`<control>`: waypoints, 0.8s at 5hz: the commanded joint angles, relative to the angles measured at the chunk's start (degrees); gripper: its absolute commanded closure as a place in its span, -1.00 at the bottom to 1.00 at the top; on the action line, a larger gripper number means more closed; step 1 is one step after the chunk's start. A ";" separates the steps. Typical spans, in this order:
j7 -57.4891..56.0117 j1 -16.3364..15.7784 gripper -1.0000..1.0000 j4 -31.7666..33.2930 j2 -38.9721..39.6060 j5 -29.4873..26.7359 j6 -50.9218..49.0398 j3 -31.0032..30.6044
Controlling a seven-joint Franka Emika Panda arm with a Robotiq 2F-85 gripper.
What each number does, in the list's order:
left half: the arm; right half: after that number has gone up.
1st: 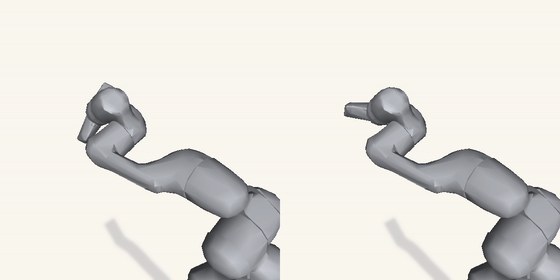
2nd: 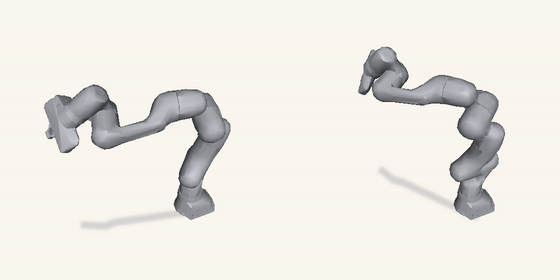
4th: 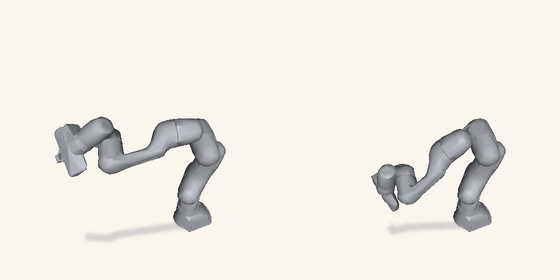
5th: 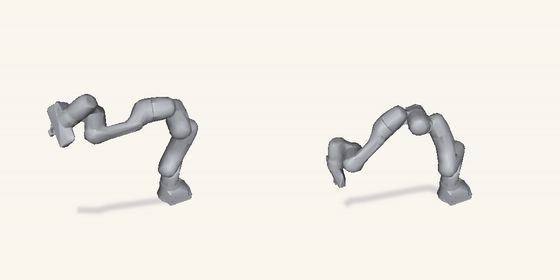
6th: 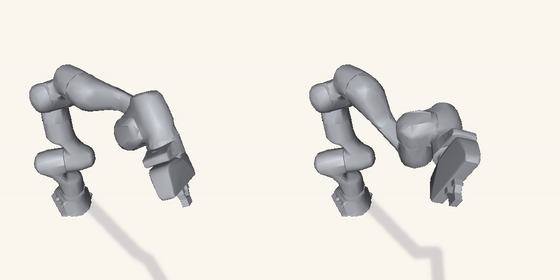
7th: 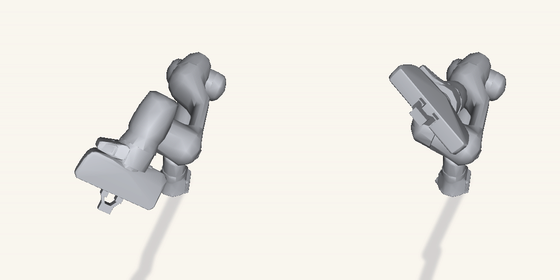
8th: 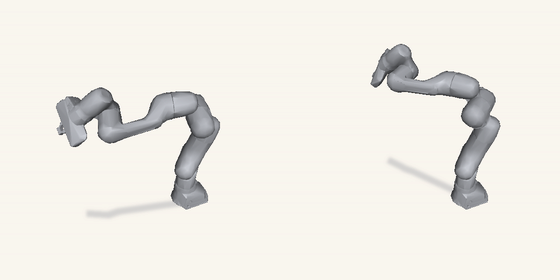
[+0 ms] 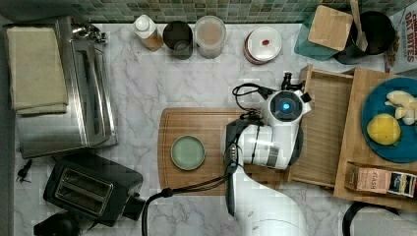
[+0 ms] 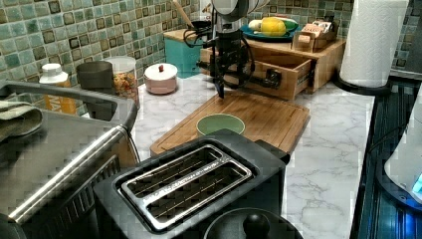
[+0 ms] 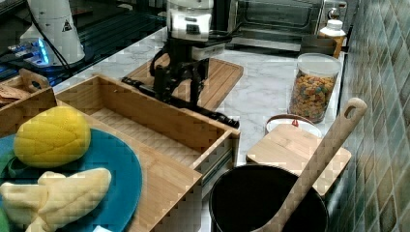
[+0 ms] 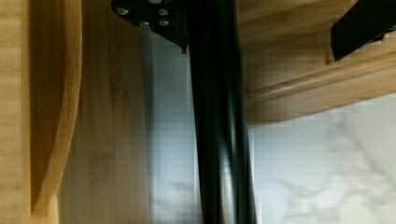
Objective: Open the drawer.
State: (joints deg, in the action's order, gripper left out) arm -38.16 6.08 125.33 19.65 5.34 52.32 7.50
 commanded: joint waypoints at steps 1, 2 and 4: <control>7.52 -8.15 -1.00 1.01 -4.96 -3.79 -0.62 -6.89; 9.92 -8.06 -1.00 1.92 -5.00 -5.00 1.67 -7.95; 5.88 -5.59 -1.00 1.01 -5.89 -9.59 -0.36 -11.05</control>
State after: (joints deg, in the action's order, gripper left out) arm -32.42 4.48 126.79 18.04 -0.57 53.97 3.02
